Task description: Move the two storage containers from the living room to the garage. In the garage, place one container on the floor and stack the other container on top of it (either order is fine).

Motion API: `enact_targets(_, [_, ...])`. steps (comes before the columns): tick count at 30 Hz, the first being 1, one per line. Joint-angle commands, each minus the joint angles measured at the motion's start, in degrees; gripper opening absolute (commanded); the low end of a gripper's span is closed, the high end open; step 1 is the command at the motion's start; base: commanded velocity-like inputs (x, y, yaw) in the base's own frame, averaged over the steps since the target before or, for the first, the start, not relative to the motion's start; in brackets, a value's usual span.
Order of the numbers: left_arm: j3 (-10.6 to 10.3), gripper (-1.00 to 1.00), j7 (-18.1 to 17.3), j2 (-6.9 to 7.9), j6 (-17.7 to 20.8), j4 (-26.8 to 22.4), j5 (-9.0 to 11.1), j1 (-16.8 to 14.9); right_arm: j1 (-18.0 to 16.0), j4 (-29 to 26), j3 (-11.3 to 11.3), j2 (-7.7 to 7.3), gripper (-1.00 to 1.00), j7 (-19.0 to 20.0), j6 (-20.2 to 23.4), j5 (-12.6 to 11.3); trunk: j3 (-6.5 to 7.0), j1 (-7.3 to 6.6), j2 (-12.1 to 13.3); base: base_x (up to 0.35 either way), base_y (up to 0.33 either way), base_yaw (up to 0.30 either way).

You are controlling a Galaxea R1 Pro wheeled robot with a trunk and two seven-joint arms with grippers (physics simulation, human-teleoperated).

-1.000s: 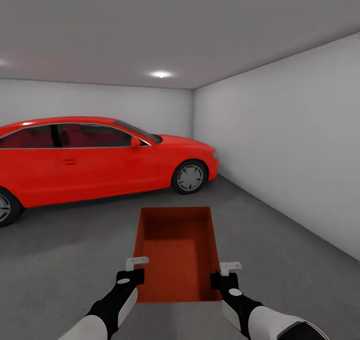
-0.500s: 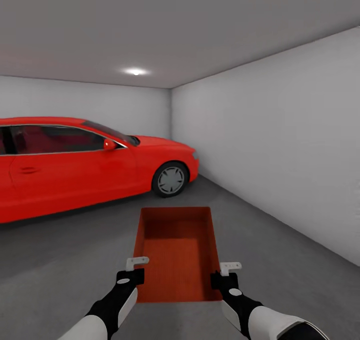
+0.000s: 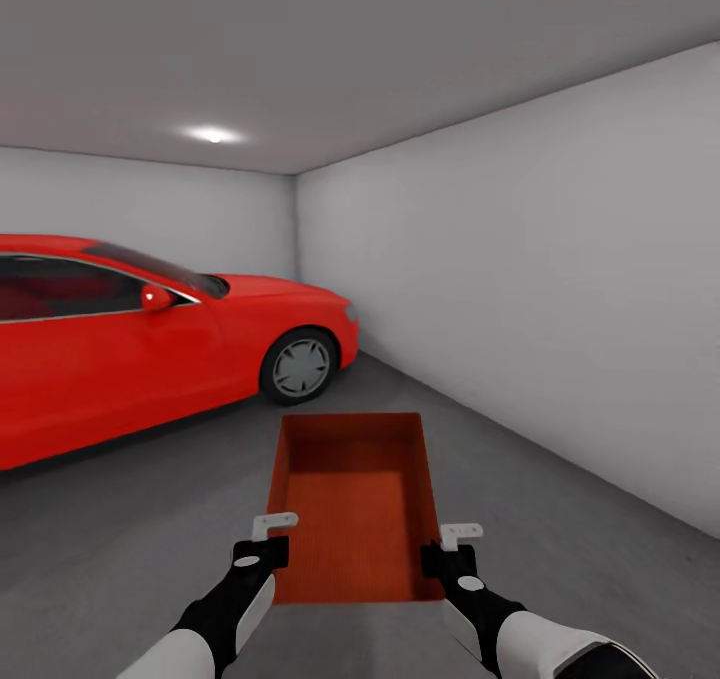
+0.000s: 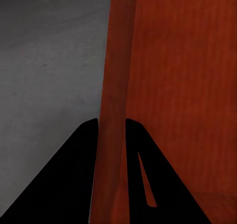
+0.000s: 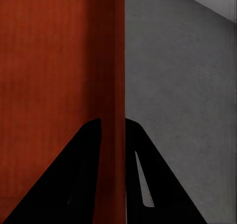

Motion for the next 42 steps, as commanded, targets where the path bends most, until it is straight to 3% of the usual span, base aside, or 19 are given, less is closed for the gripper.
enact_targets(1, [0.8, -1.0, 0.9, 2.34, 0.4, -0.2, 0.1, 0.0, 0.0, -0.1, -1.8, 0.03, -1.0, -0.1, -0.1, 0.1, -0.1, 0.05, -0.1, 0.322, 0.089, -0.284])
enact_targets(42, [0.8, -1.0, 0.9, 2.34, 0.4, -0.4, 0.1, 0.0, 0.0, -0.1, -1.7, 0.03, -1.0, -0.1, -0.1, 0.1, -0.1, 0.05, -0.1, 0.322, 0.089, -0.284])
